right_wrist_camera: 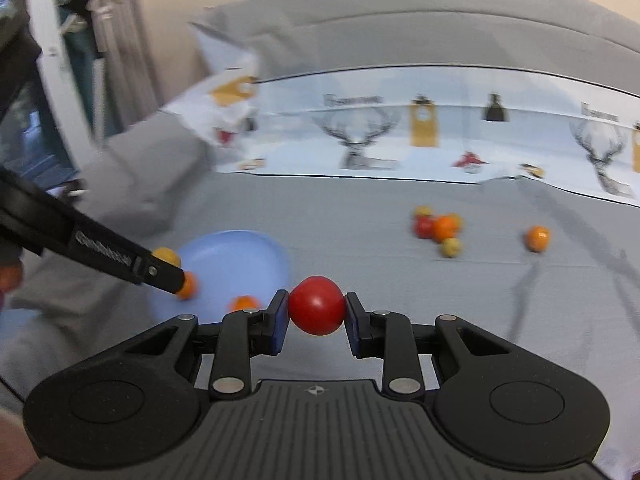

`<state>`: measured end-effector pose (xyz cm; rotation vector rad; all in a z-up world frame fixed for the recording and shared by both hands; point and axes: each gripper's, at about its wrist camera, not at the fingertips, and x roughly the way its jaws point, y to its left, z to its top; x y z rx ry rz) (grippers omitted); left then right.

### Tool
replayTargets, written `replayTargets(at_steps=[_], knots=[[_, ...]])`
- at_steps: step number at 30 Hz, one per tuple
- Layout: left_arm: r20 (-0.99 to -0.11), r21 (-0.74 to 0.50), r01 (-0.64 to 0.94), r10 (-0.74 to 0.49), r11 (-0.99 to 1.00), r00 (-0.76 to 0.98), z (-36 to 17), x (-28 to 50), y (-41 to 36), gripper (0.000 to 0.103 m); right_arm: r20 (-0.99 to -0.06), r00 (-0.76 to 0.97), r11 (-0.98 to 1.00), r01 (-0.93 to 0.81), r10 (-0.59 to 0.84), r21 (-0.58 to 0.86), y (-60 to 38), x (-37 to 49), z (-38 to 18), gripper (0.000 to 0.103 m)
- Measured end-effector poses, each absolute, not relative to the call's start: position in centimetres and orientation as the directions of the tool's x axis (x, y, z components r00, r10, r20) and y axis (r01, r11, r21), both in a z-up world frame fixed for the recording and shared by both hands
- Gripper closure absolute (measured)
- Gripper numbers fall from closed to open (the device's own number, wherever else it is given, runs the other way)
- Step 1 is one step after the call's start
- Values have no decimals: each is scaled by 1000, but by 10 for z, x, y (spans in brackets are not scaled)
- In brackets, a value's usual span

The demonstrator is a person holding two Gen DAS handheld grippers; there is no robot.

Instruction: Organize fruits

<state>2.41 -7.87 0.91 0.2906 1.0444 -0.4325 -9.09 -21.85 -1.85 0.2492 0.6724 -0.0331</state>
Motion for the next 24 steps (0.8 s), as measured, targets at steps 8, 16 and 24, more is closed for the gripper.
replayTargets(at_steps=[8, 16, 24], knots=[[-859, 3, 402, -204, 916, 470, 25, -17, -5, 76, -591, 796, 979, -10, 132, 206, -153, -116, 17, 72], [-846, -37, 387, -235, 921, 478, 28, -40, 20, 76, -593, 796, 991, -68, 123, 115, -118, -131, 27, 72], [-823, -57, 382, -260, 923, 505, 37, -45, 26, 76, -579, 808, 994, -79, 107, 73, -109, -136, 35, 72]])
